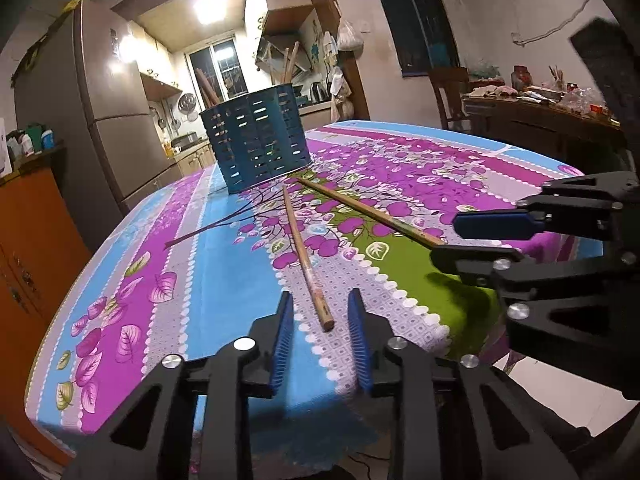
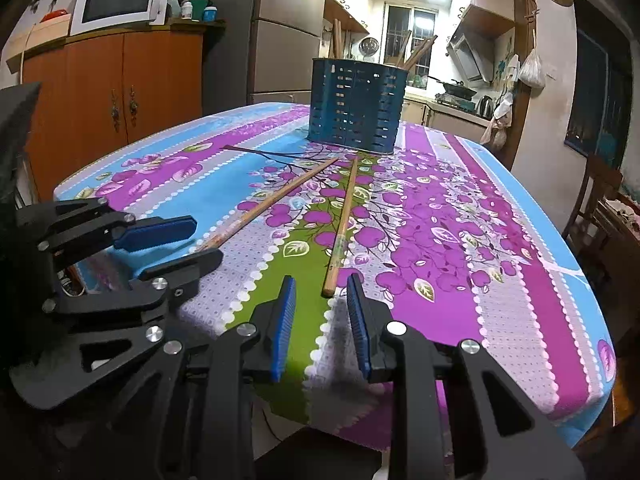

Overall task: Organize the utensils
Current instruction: 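Close the right tool on a chopstick while the left tool closes on another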

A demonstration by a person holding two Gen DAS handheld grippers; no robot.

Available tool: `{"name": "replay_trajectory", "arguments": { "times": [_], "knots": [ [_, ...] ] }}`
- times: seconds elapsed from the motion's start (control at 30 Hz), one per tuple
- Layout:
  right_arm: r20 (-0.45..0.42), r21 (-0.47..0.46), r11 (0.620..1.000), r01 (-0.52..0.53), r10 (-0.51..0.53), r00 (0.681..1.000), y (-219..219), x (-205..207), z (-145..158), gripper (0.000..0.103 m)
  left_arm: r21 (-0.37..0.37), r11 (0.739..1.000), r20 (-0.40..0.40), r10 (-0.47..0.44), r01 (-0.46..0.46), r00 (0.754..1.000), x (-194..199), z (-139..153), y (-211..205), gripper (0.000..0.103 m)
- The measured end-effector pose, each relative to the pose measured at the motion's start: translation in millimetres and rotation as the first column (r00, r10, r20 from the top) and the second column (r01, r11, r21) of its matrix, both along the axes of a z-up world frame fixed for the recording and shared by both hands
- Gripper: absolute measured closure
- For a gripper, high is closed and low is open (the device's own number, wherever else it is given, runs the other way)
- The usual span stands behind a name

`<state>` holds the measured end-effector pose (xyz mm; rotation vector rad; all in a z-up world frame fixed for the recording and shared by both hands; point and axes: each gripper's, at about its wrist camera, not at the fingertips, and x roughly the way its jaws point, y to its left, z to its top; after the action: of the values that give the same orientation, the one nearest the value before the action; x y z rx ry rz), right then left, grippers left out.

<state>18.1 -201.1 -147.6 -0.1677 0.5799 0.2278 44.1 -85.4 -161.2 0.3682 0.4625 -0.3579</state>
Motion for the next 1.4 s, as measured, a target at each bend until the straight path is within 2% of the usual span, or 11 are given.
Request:
{"name": "replay_trajectory", "arguments": {
  "times": [0.17, 0.27, 0.37, 0.6, 0.87, 0.97, 1.17, 1.4],
  "knots": [
    [0.010, 0.013, 1.000, 0.011, -0.012, 1.000, 0, 5, -4, 0.089, -0.003, 1.000, 0.016, 0.011, -0.011, 1.000, 2, -2, 2, 0.081],
    [0.020, 0.025, 0.999, 0.035, -0.036, 0.999, 0, 8, -5, 0.092, -0.016, 1.000, 0.008, 0.001, -0.001, 1.000, 2, -3, 2, 0.087],
    [0.021, 0.049, 0.997, 0.055, -0.056, 0.998, -2, 11, -6, 0.092, -0.026, 1.000, 0.009, -0.010, 0.011, 1.000, 1, -4, 2, 0.091],
    [0.029, 0.069, 0.994, 0.082, -0.084, 0.996, -2, 12, -7, 0.092, -0.073, 0.997, -0.004, 0.015, -0.015, 1.000, 9, -4, 7, 0.091],
    [0.030, 0.075, 0.991, 0.113, -0.115, 0.993, 1, 14, -8, 0.091, -0.069, 0.997, 0.005, 0.021, -0.020, 1.000, 8, -4, 6, 0.091],
    [0.029, 0.064, 0.992, 0.111, -0.113, 0.993, 5, 13, -7, 0.097, -0.079, 0.997, 0.003, 0.022, -0.022, 1.000, 7, -4, 7, 0.093],
    [0.028, 0.075, 0.989, 0.128, -0.130, 0.991, 5, 7, -5, 0.097, -0.095, 0.994, -0.006, 0.046, -0.046, 0.999, 6, -2, 15, 0.095],
    [0.069, 0.060, 0.992, 0.111, -0.115, 0.991, 9, -2, 9, 0.097, -0.113, 0.993, 0.050, 0.040, -0.034, 0.998, -6, 17, 23, 0.096]
  ]
}}
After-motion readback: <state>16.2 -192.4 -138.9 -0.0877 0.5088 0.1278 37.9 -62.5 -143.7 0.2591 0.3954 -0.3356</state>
